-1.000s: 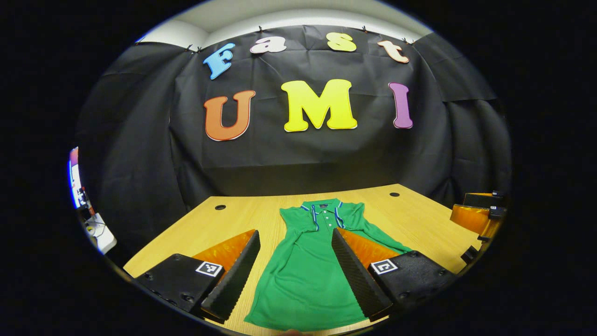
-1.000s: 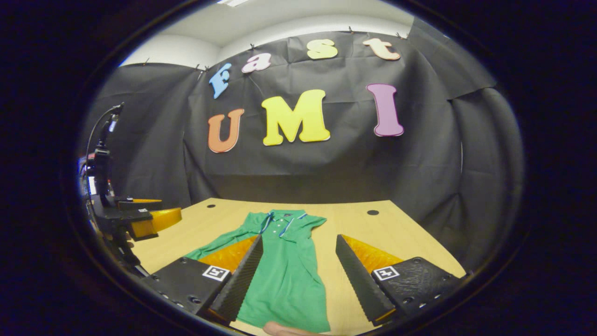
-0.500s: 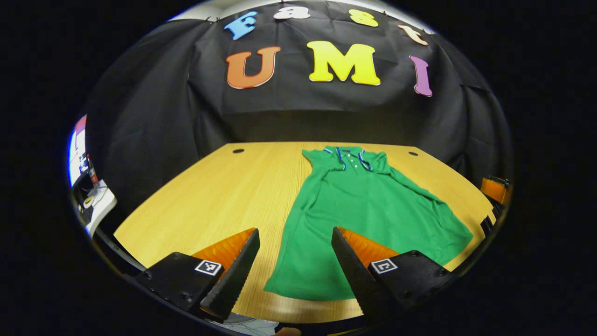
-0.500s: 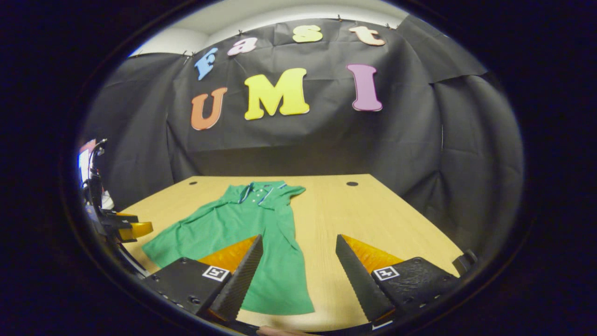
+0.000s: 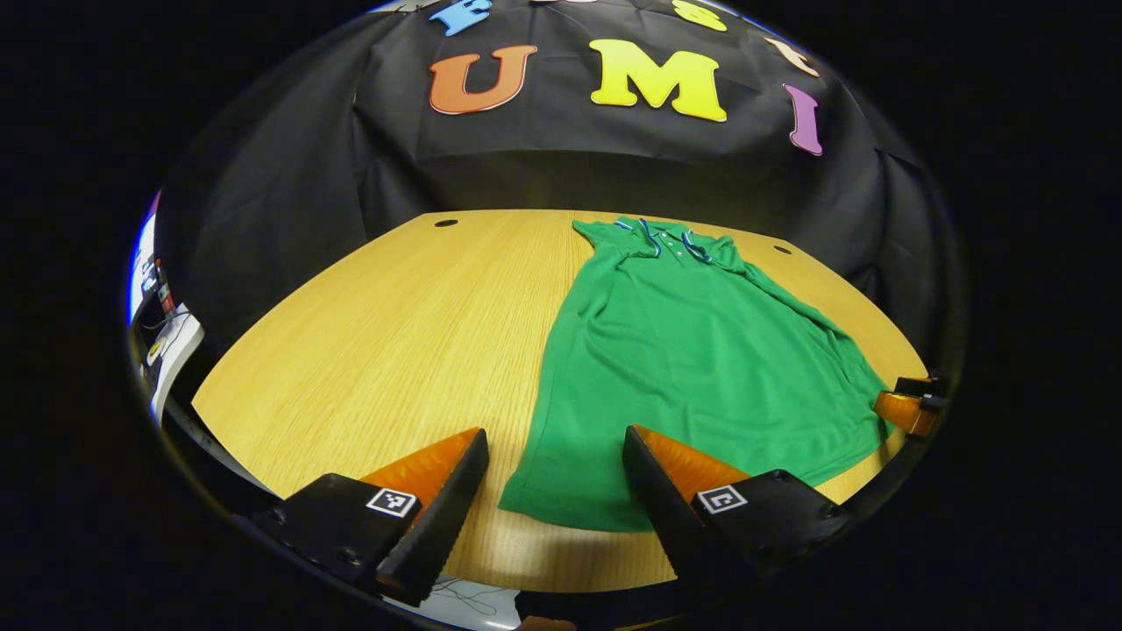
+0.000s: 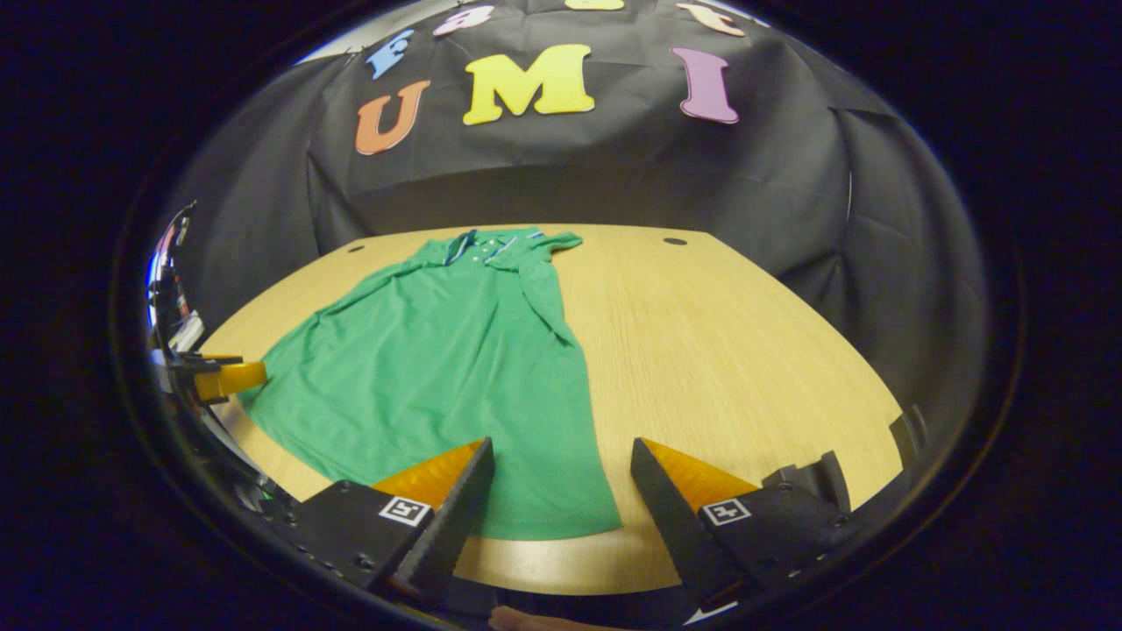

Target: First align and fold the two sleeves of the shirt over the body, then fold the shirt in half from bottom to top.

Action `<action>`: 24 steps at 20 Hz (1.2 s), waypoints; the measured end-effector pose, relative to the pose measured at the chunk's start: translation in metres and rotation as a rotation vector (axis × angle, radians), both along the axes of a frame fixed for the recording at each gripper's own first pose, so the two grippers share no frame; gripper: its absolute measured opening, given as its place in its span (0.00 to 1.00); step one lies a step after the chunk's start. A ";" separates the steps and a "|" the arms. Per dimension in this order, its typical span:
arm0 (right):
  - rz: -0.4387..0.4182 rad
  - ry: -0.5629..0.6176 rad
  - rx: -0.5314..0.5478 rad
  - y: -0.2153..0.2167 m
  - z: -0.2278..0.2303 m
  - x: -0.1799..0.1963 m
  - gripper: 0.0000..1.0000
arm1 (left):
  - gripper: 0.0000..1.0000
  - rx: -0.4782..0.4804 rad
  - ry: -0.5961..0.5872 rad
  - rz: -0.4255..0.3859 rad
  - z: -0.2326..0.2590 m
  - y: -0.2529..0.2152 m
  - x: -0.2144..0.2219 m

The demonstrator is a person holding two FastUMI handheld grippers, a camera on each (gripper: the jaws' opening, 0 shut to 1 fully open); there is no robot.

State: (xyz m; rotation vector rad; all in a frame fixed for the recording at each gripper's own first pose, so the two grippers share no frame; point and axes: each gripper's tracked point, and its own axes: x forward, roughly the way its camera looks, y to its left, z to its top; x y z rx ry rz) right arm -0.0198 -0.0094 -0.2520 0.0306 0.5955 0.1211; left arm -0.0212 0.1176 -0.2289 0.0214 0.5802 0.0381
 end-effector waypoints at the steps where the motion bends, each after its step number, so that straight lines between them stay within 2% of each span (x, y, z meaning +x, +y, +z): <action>1: -0.005 -0.005 0.005 0.000 0.002 0.002 0.97 | 1.00 0.009 -0.010 -0.003 0.002 0.001 0.001; 2: -0.001 0.004 0.003 0.000 0.000 0.001 0.93 | 0.99 0.013 -0.005 -0.007 0.000 0.000 0.000; 3: 0.004 0.006 0.007 0.002 -0.001 0.000 0.96 | 0.99 0.018 -0.009 -0.010 0.001 0.000 0.001; 5: 0.011 -0.003 0.008 0.001 0.000 0.001 0.97 | 0.99 0.024 -0.015 -0.017 0.000 0.000 0.001; 7: -0.007 -0.006 0.013 0.001 0.000 0.003 0.94 | 1.00 0.026 -0.024 -0.029 0.000 -0.001 0.001; 9: -0.007 0.003 0.014 0.004 -0.001 0.003 0.96 | 0.95 0.019 -0.028 -0.016 -0.001 0.001 0.002; 10: 0.009 0.006 0.015 0.008 -0.001 0.002 0.87 | 0.83 0.018 -0.027 -0.022 -0.002 -0.001 0.003; 11: 0.026 0.011 0.013 0.014 -0.002 0.001 0.80 | 0.79 0.021 -0.024 -0.032 -0.001 -0.004 0.003; 12: 0.040 0.011 0.017 0.017 -0.001 0.001 0.64 | 0.72 0.017 -0.021 -0.041 -0.001 -0.007 0.003; 13: 0.053 0.016 0.020 0.021 -0.002 0.001 0.58 | 0.66 0.018 -0.019 -0.055 -0.002 -0.010 0.003; 14: 0.067 0.018 0.027 0.024 0.000 0.001 0.43 | 0.57 0.015 -0.021 -0.068 -0.001 -0.013 0.005; 15: 0.086 0.030 0.048 0.030 -0.002 0.002 0.39 | 0.50 0.005 -0.026 -0.063 -0.001 -0.013 0.006; 16: 0.081 0.042 0.061 0.032 -0.002 0.003 0.13 | 0.43 -0.017 -0.037 -0.048 0.000 -0.012 0.009; 17: 0.089 0.044 0.048 0.031 -0.002 0.004 0.05 | 0.31 -0.036 -0.047 -0.042 0.000 -0.012 0.011; 18: 0.098 0.045 0.029 0.031 -0.001 0.005 0.05 | 0.19 -0.050 -0.052 -0.046 -0.001 -0.015 0.014; 20: 0.105 0.044 0.020 0.032 0.001 0.005 0.00 | 0.06 -0.066 -0.054 -0.057 0.000 -0.017 0.016; 24: 0.123 0.045 0.049 0.035 0.005 0.008 0.00 | 0.03 -0.054 -0.059 -0.086 0.002 -0.021 0.020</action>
